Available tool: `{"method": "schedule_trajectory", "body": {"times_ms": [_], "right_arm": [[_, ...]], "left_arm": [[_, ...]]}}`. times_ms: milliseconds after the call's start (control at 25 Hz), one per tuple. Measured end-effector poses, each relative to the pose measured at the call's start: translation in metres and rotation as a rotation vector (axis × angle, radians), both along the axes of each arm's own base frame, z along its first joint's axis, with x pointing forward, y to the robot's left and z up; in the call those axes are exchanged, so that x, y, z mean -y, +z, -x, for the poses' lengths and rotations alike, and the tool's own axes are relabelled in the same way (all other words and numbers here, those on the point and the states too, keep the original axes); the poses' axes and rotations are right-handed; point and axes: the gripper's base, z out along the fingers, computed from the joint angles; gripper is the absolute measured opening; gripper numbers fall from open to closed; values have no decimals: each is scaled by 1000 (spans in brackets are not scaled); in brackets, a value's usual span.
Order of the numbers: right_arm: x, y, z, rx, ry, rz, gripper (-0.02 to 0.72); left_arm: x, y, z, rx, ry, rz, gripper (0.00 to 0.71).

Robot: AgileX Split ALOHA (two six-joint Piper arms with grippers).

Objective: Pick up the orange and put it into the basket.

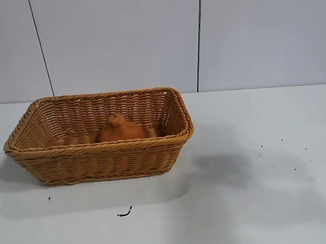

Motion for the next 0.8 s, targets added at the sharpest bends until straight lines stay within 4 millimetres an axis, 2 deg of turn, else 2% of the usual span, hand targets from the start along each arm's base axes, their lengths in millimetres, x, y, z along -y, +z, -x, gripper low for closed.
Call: {"method": "schedule_trajectory", "body": {"times_ms": [160, 320, 600, 800], "right_arm": [[1, -6, 38, 183, 0, -4, 694], [1, 7, 67, 418, 0, -9, 694], [2, 15, 113, 722, 0, -15, 694], [2, 14, 120, 764, 1, -16, 694]], "left_arm": [[0, 0, 0, 0, 0, 0, 666], [0, 0, 0, 0, 0, 0, 666], [0, 0, 0, 0, 0, 0, 666], [0, 0, 0, 0, 0, 0, 666]]}}
